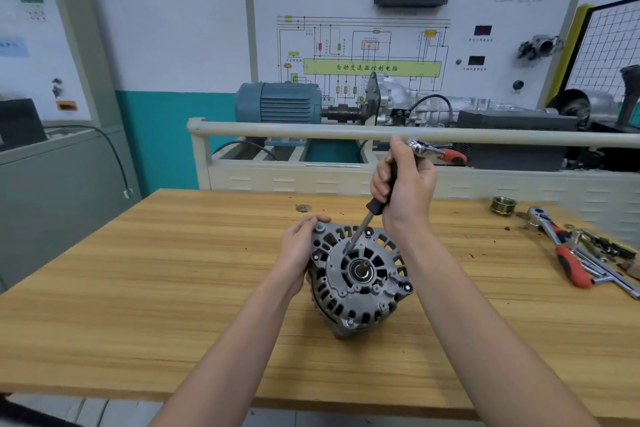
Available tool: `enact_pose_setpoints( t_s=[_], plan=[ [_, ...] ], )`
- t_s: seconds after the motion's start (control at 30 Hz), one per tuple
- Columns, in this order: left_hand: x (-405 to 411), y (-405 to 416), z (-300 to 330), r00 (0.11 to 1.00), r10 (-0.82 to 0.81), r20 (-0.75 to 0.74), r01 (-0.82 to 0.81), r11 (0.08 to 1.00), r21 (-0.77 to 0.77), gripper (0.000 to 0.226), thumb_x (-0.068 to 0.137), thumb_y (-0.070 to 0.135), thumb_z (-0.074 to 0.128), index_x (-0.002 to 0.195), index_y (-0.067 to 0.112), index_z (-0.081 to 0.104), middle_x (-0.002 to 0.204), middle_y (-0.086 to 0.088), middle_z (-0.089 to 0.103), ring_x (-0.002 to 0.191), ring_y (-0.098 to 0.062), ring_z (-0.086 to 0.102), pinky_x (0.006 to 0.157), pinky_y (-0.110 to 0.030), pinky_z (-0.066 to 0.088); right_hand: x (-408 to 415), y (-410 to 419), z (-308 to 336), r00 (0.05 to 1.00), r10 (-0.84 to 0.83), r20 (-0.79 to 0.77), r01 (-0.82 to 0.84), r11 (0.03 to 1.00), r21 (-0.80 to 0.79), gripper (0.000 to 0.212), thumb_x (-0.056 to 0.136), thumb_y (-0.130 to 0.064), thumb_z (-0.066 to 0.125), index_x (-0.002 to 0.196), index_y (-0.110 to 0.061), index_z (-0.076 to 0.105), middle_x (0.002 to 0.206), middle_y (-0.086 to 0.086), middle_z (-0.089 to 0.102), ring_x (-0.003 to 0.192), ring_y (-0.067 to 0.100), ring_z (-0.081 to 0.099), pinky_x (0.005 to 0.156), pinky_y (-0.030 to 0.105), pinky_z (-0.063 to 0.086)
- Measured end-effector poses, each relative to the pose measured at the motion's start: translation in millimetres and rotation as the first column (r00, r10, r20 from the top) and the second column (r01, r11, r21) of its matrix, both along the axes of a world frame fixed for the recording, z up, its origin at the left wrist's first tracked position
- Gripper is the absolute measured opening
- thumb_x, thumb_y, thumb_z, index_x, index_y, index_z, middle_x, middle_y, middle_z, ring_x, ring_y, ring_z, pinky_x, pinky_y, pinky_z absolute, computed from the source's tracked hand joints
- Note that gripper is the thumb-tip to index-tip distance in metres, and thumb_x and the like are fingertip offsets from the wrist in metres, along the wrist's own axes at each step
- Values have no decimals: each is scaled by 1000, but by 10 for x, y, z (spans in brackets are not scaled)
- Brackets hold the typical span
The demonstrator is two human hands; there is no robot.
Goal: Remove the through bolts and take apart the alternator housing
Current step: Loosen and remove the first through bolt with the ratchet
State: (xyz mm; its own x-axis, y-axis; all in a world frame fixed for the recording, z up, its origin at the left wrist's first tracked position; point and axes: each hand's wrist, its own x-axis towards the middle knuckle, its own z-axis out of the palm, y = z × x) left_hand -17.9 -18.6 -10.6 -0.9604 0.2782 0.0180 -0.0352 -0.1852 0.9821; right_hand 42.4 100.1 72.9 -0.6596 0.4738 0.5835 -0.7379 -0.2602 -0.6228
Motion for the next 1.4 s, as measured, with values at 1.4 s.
enact_pose_setpoints(
  t_s=[1.4],
  plan=[
    [-289,258,-71,820,36,-572,-409,736,-539,11,99,25,47,96,14,48,78,6,54,64,-4,50,52,-17,35,-207,271,-54,993,-112,-29,115,982,148,44,89,-19,51,45,-23,48,42,-4,39,34,10,28,38,18,21]
  ],
)
